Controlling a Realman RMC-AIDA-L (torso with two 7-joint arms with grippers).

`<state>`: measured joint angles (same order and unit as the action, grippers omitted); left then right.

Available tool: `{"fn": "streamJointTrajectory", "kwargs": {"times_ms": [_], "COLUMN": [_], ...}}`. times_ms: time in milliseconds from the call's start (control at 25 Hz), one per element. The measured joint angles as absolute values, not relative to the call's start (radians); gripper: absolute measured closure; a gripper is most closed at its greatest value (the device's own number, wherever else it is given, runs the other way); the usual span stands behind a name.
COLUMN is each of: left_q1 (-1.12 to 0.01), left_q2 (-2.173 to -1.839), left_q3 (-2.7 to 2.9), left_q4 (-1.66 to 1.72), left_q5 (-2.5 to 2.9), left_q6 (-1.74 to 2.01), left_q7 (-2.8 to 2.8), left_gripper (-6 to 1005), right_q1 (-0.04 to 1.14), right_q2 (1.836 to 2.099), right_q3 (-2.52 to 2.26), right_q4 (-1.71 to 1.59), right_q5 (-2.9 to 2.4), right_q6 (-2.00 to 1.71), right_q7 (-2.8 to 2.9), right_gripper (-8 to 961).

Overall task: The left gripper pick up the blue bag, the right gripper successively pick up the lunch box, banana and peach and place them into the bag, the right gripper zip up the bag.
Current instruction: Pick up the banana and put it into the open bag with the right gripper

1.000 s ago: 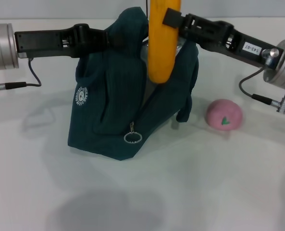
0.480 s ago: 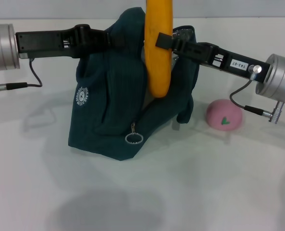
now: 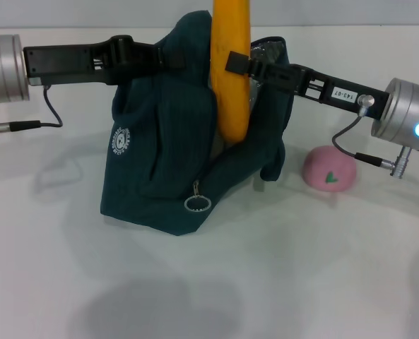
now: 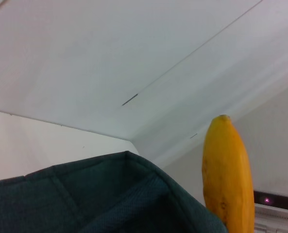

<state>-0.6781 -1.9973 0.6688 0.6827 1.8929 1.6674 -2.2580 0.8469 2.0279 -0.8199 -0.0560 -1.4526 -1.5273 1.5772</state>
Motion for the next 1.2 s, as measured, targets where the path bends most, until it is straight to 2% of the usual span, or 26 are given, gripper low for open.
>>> {"fn": "streamJointTrajectory", "kwargs": {"times_ms": [600, 880, 1040, 1200], "left_q1": [-0.679, -0.68, -0.678, -0.672], "left_q2": [-1.996, -1.994, -1.993, -1.99], "left_q3": [0.667, 0.665, 0.663, 0.662], "left_q4": [0.683, 0.683, 0.683, 0.683], "left_q5": [1.893, 1.893, 1.893, 1.893], "left_q6": [1.668, 1.668, 1.668, 1.668], "left_q7": [-2.258, -2.258, -2.26, -2.262], "left_gripper": [965, 966, 965, 966], "right_q1": [0.85, 0.832, 0.764, 0.629], "right_q2": [2.028, 2.028, 2.021, 2.005], "right_q3": [-0.815, -0.809, -0.803, -0.807], "right_q4": [-0.065, -0.118, -0.232, -0.449], "right_q5": [-1.451, -1.446, -1.417, -1.413], "right_q6": [-1.534, -1.55, -1.572, -1.57], "right_q7": [1.587, 1.591, 1.595, 1.599], "right_gripper": [465, 215, 68, 70]}}
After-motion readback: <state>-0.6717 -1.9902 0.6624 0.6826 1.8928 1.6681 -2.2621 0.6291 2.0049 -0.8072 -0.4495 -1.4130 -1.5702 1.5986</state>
